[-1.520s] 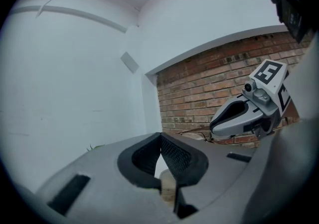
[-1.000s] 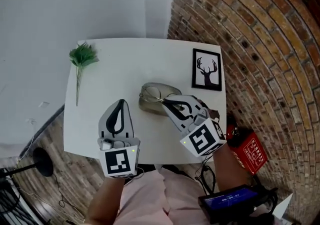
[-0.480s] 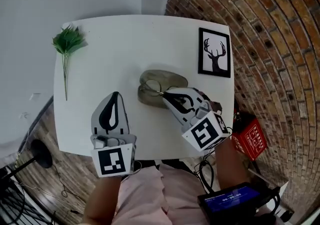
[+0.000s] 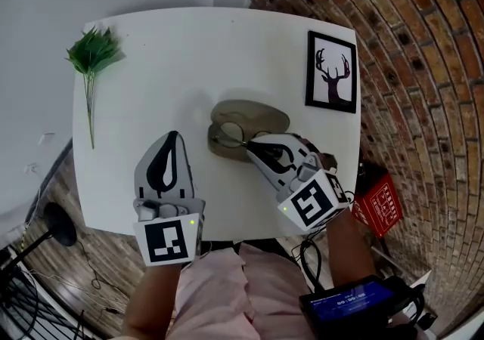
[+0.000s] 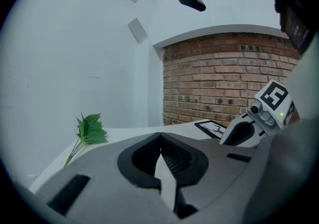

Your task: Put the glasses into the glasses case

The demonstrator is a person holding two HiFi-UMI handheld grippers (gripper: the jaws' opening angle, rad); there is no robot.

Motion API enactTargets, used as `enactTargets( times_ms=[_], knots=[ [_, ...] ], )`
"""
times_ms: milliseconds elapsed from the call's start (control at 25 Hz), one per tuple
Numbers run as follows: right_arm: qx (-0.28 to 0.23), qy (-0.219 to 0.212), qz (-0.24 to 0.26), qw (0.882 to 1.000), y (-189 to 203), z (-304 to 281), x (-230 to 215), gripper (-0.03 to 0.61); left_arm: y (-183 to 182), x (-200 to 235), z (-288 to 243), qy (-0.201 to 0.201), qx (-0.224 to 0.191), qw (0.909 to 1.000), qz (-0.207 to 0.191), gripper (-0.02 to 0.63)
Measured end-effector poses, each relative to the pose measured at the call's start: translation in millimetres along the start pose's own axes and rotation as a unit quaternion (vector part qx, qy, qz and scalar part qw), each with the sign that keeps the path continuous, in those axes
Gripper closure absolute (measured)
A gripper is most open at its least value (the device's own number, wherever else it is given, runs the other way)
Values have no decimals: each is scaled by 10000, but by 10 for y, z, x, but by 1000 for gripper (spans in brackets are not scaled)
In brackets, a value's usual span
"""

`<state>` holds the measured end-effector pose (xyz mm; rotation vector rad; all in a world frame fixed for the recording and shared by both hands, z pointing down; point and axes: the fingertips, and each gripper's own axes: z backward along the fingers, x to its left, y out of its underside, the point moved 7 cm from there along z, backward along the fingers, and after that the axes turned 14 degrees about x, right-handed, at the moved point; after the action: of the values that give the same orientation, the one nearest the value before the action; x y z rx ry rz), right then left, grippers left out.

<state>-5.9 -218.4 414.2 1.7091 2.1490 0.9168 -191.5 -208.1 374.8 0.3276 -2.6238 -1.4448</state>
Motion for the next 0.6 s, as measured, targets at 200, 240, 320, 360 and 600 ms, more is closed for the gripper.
enactTargets(
  times_ms=[200,240,320,360,600],
  knots=[
    [73,-145,-21,9999,26,-25,53,551,22,4,-23,-17,55,10000,6,606],
    [75,-157,-28,9998,38,-31,63,551,28,5,-24,-23,61,10000,3,606],
    [74,-176,-36,9998,60,-46,78,551,43,5,-27,-36,83,10000,13,606],
    [73,-192,-31,9998,66,-55,84,551,51,5,-29,-44,93,9999,19,606],
    [82,-291,150,9994,69,-109,156,551,89,8,-30,-94,149,9998,33,606]
  ],
)
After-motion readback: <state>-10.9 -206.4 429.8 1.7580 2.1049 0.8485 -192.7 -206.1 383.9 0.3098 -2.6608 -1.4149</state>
